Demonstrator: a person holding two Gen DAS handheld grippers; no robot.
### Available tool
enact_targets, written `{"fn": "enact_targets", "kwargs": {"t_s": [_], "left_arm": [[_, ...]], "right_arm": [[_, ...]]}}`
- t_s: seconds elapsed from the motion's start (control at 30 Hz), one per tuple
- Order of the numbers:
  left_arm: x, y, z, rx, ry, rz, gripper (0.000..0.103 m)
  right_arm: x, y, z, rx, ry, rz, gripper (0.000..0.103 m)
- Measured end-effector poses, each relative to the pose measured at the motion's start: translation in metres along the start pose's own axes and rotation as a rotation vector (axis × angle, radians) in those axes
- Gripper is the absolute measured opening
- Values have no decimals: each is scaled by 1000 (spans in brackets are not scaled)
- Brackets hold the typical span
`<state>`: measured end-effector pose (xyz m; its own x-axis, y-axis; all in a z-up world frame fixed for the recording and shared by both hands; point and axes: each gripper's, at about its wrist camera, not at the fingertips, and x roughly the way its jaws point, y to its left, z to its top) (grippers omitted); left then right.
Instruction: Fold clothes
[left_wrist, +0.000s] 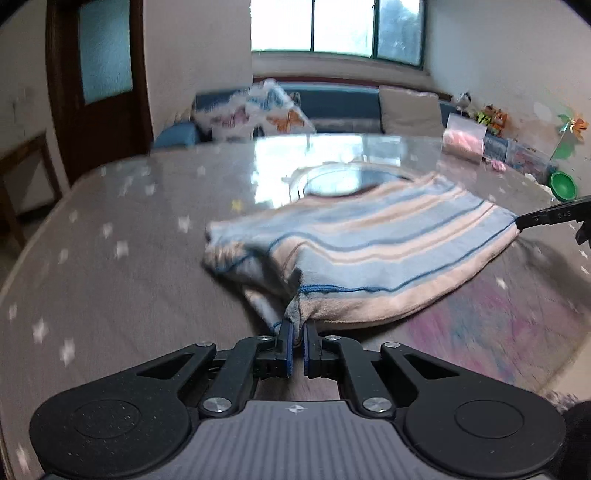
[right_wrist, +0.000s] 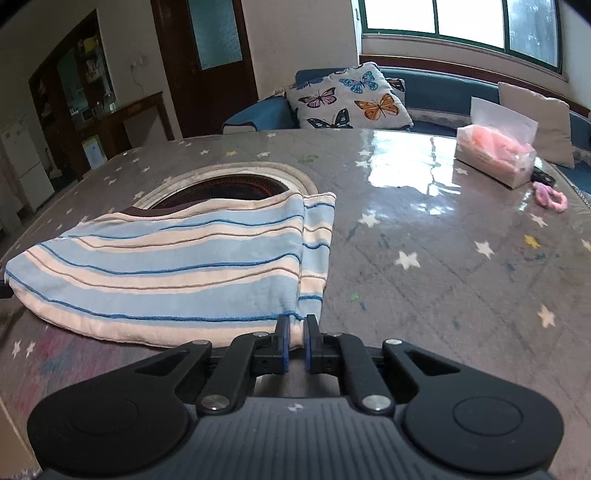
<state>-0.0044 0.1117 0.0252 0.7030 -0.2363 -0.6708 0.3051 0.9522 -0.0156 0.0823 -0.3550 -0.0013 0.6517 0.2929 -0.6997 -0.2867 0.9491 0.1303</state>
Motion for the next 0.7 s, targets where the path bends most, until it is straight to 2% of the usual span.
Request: {"fn": "enact_targets", "kwargs": {"t_s": [0.1,0.23,0.3,0.43,0.57,0.7], "left_arm": [[0,-3,-15,-16,56,3,6],[-12,1,-13,-30,66,9,9],[-20,5,-5,-30,47,26,10],[-39,6,11,-38,-15,51,10],[-44,-10,24,-34,-91,-23,10],[-17,-34,30,40,-73,-52,12]], "right_arm": [[-1,-1,-14,6,56,-10,7],[-13,0,-18,-7,77,3,8],[-20,4,-16,-38,91,8,9],[-32,9,-8,-81,57,-5,13],[-34,17,4,-101,4,19,14],[-13,26,9,-117,13,58,15]]}}
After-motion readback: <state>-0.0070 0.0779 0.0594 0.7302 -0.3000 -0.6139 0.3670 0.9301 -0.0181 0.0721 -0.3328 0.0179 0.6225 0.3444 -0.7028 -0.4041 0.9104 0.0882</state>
